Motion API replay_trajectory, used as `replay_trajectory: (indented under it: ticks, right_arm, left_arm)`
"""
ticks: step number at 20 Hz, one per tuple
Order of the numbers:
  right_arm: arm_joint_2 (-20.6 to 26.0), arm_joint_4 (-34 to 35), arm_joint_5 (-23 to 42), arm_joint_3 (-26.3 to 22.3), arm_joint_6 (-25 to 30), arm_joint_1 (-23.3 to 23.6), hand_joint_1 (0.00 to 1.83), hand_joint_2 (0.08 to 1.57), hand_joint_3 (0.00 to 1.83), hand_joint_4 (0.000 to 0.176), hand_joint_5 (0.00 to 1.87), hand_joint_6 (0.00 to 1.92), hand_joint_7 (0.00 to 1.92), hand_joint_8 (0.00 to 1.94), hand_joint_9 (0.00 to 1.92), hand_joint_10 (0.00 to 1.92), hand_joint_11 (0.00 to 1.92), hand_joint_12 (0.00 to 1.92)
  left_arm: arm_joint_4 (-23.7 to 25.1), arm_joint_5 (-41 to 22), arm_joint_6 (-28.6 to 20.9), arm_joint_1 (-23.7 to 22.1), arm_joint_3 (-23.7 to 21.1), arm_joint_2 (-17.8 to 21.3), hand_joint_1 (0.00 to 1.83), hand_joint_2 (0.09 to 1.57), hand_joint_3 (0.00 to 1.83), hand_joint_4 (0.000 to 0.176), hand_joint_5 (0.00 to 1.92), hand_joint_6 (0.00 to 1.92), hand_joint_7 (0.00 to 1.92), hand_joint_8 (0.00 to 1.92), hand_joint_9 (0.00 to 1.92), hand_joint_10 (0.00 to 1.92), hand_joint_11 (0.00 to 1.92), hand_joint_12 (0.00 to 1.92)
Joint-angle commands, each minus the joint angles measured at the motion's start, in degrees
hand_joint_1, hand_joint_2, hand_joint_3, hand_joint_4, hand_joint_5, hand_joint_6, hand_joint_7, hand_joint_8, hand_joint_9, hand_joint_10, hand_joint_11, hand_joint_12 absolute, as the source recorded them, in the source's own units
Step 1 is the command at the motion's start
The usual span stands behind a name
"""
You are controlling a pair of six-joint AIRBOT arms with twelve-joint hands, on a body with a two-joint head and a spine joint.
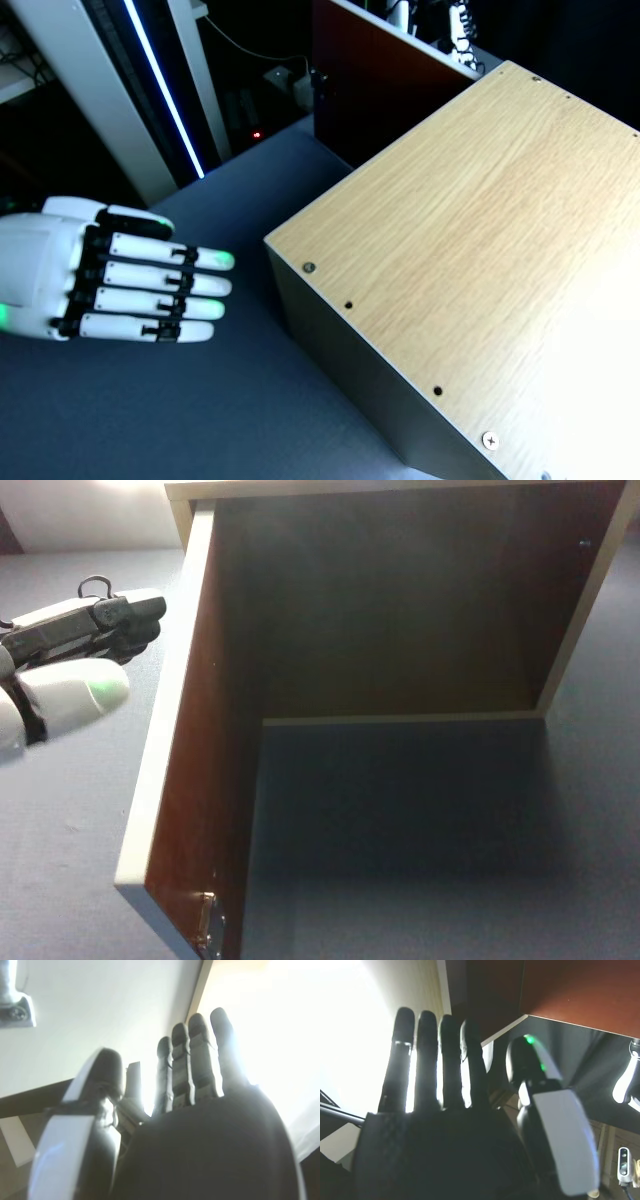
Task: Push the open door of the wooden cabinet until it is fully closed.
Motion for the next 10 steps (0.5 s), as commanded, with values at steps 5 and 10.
replay_trajectory:
  ticks: [5, 10]
  right_arm:
    - [0.1, 1.6, 7.0, 0.4, 0.4, 0.3, 0.78, 1.41, 0.00, 0.000, 0.42, 0.00, 0.48, 0.00, 0.40, 0.00, 0.01, 0.80]
    - [-0.1, 1.6, 7.0, 0.6, 0.6, 0.3, 0.77, 1.39, 0.00, 0.000, 0.43, 0.00, 0.46, 0.00, 0.38, 0.00, 0.01, 0.78]
  left_arm:
    - [0.1, -6.1, -0.3, -0.7, 0.2, -0.5, 0.00, 1.44, 0.00, 0.008, 0.24, 0.00, 0.32, 0.01, 0.28, 0.00, 0.27, 0.07]
    - [2.9, -4.5, -0.3, -1.3, 0.3, -1.0, 0.00, 1.45, 0.01, 0.034, 0.23, 0.00, 0.32, 0.00, 0.33, 0.00, 0.25, 0.04]
